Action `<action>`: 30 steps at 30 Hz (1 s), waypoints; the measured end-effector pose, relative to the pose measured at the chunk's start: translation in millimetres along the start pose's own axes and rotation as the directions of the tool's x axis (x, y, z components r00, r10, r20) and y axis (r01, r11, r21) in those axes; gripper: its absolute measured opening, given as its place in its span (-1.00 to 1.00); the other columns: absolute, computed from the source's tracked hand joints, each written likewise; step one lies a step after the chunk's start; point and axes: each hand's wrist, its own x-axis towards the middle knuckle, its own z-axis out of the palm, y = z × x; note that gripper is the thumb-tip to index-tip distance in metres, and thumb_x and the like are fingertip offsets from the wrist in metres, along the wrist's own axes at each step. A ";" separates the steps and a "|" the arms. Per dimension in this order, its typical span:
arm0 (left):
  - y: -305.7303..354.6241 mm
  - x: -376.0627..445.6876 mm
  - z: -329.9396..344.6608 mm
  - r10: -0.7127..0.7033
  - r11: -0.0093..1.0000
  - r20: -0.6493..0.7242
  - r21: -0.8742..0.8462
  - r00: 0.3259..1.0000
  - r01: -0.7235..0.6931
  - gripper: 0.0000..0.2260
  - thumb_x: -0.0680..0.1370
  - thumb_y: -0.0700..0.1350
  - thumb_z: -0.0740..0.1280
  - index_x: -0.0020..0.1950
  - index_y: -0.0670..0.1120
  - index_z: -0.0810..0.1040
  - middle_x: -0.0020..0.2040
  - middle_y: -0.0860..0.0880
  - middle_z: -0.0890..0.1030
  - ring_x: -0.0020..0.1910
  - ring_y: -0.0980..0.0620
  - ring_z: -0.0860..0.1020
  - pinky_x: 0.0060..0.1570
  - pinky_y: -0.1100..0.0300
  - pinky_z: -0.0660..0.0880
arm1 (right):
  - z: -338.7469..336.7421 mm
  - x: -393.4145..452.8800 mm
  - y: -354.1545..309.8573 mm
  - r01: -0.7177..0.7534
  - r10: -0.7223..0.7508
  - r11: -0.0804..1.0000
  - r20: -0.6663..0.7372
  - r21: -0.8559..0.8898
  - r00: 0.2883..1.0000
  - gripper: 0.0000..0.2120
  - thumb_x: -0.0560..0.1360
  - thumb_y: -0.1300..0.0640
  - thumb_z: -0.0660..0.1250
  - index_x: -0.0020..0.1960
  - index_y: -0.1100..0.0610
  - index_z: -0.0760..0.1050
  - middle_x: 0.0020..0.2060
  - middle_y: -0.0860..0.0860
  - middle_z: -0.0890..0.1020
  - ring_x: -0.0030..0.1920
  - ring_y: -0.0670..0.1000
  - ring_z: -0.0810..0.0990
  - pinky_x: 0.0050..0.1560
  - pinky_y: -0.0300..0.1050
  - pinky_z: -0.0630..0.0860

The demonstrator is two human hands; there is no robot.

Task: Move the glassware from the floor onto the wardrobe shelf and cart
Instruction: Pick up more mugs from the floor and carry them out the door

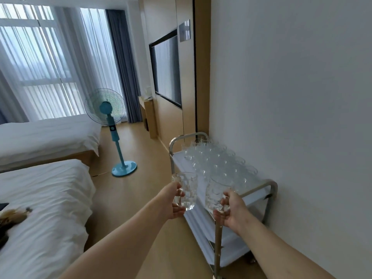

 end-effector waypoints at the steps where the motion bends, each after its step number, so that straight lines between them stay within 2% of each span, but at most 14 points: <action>1: 4.4 12.1 -5.1 -0.014 1.000 0.006 0.006 1.000 0.014 -0.75 0.59 0.02 0.24 -0.17 -0.13 0.49 -0.10 -0.23 0.54 -0.21 -0.12 0.54 -0.14 0.06 0.55 | 7.6 5.2 2.9 -0.011 0.011 1.000 -0.010 0.004 1.000 -0.72 0.57 0.01 0.23 -0.23 0.17 0.38 -0.19 0.24 0.54 -0.34 0.11 0.48 -0.36 -0.06 0.54; 7: 22.4 87.4 -12.9 -0.078 0.997 0.066 0.005 0.995 0.078 -0.78 0.56 -0.01 0.26 -0.16 -0.14 0.50 -0.13 -0.23 0.53 -0.26 -0.12 0.53 -0.24 0.09 0.54 | 40.0 64.0 9.1 -0.028 0.029 1.000 -0.097 0.010 0.995 -0.75 0.59 0.02 0.22 -0.13 0.20 0.42 -0.13 0.25 0.56 -0.20 0.14 0.51 -0.32 -0.05 0.55; 9: 26.3 113.9 -11.9 -0.103 0.995 0.069 0.016 0.992 0.102 -0.77 0.54 0.01 0.28 -0.14 -0.15 0.52 -0.10 -0.25 0.56 -0.25 -0.13 0.55 -0.22 0.09 0.58 | 50.0 91.7 11.0 -0.039 0.043 0.999 -0.118 0.036 0.992 -0.76 0.57 0.02 0.23 -0.13 0.20 0.42 -0.18 0.22 0.55 -0.24 0.13 0.51 -0.36 -0.07 0.53; 12: 33.3 153.2 -5.4 -0.112 0.993 0.062 0.034 0.992 0.111 -0.78 0.52 0.00 0.28 -0.15 -0.16 0.53 -0.11 -0.24 0.54 -0.31 -0.10 0.53 -0.23 0.10 0.57 | 63.1 140.3 9.6 -0.056 0.070 0.994 -0.146 0.098 0.987 -0.75 0.57 0.01 0.23 -0.16 0.18 0.41 -0.30 0.14 0.49 -0.41 0.05 0.44 -0.43 -0.11 0.48; 16: 50.0 199.3 12.4 -0.151 0.987 0.052 0.072 0.987 0.147 -0.80 0.51 -0.03 0.29 -0.19 -0.15 0.52 -0.22 -0.18 0.52 -0.37 -0.08 0.50 -0.28 0.13 0.54 | 77.8 192.2 -1.2 -0.075 0.104 0.985 -0.186 0.156 0.977 -0.78 0.58 0.05 0.23 -0.17 0.15 0.39 -0.25 0.09 0.41 -0.35 0.02 0.38 -0.41 -0.12 0.41; 19: 59.7 240.3 25.8 -0.203 0.974 0.058 0.117 0.977 0.195 -0.81 0.51 -0.05 0.28 -0.21 -0.15 0.53 -0.20 -0.20 0.53 -0.35 -0.10 0.51 -0.28 0.11 0.56 | 78.6 227.6 -3.8 -0.098 0.145 0.975 -0.231 0.200 0.962 -0.78 0.59 0.05 0.23 -0.16 0.15 0.40 -0.27 0.07 0.39 -0.34 0.01 0.35 -0.35 -0.10 0.39; 23: 66.1 289.6 46.6 -0.246 0.961 0.110 0.157 0.963 0.227 -0.80 0.51 -0.06 0.31 -0.24 -0.13 0.54 -0.19 -0.17 0.51 -0.43 -0.06 0.46 -0.34 0.12 0.54 | 69.1 267.3 -4.2 -0.109 0.171 0.971 -0.299 0.212 0.939 -0.74 0.60 0.03 0.24 -0.20 0.15 0.38 -0.30 0.07 0.38 -0.33 0.04 0.36 -0.27 -0.05 0.41; 27: 61.3 320.8 59.7 -0.323 0.934 0.192 0.226 0.927 0.278 -0.87 0.54 -0.11 0.32 -0.16 -0.15 0.56 -0.15 -0.15 0.50 -0.31 -0.06 0.50 -0.30 0.10 0.58 | 61.3 287.0 8.8 -0.120 0.176 0.979 -0.382 0.167 0.907 -0.72 0.59 0.00 0.24 -0.23 0.13 0.38 -0.38 0.06 0.40 -0.31 0.06 0.40 -0.15 -0.01 0.45; 30: 61.8 344.2 69.1 -0.351 0.918 0.263 0.287 0.899 0.274 -0.89 0.52 -0.14 0.35 -0.08 -0.17 0.60 -0.08 -0.15 0.48 -0.19 -0.07 0.49 -0.22 0.10 0.60 | 60.1 301.7 16.9 -0.104 0.159 0.984 -0.435 0.148 0.886 -0.75 0.56 -0.01 0.24 -0.24 0.09 0.39 -0.42 0.04 0.40 -0.31 0.07 0.41 -0.15 0.01 0.44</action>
